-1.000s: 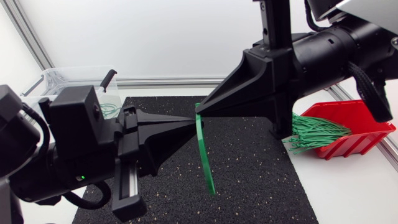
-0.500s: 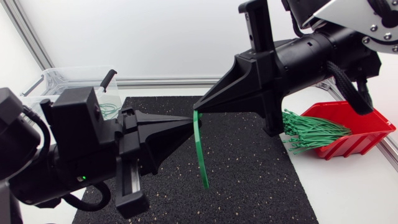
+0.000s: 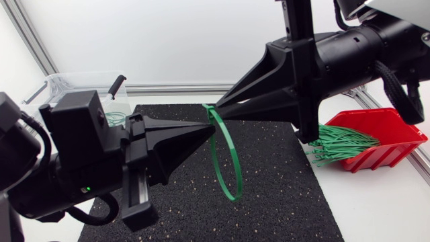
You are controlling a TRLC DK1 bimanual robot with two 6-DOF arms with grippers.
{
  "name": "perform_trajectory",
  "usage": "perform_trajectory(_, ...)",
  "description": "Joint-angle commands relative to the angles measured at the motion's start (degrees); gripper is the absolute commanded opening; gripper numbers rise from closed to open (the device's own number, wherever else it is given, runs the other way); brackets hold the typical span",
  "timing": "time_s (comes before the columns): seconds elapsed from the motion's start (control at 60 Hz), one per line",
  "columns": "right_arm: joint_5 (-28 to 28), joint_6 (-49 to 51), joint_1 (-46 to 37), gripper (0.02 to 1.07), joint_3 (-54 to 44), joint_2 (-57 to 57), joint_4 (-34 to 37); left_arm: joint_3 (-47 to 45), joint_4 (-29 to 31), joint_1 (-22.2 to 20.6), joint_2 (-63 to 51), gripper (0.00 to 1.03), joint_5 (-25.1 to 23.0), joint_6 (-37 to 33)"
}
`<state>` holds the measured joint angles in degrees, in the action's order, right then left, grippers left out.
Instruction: Take a green cable tie from the red box, thread the tail through the head to close it, then place it in the transparent bin on the left.
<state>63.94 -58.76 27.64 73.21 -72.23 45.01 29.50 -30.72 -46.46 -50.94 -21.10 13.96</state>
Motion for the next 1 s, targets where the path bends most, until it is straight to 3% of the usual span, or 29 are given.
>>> perform_trajectory(0.0, -0.5, -0.8, -0.5, 0.42, -0.3, 1.7, 0.5, -0.3, -0.9, 0.7, -0.5, 0.04, -0.5, 1.2)
perform_trajectory(0.133, -0.5, -0.6, -2.2, 0.42, -1.0, 1.9, 0.1, -0.3, -0.6, 0.8, -0.2, 0.04, -1.0, 2.0)
perform_trajectory(0.2, -0.5, -0.1, -3.3, 0.47, -1.2, 0.9, -0.4, -0.3, -0.6, 0.6, 0.1, 0.04, -1.2, 2.3)
perform_trajectory(0.483, 0.5, 0.8, -6.8, 0.47, -0.4, -3.4, -4.3, -0.9, -0.3, 0.0, 1.2, 0.04, -1.6, 2.3)
perform_trajectory(0.65, 1.0, 1.1, -6.1, 0.46, -1.1, -6.7, -6.4, -0.9, -0.7, 1.9, 1.3, 0.04, -5.9, 4.5)
perform_trajectory(0.75, 1.5, 1.0, -5.2, 0.39, -1.5, -6.7, -7.7, -0.8, -1.0, 2.8, 0.9, 0.04, -8.1, 5.5)
perform_trajectory(0.983, 1.8, 0.8, -1.4, 0.39, -1.2, -5.7, -7.4, -0.8, -2.4, 6.1, 0.1, 0.04, -13.0, 7.1)
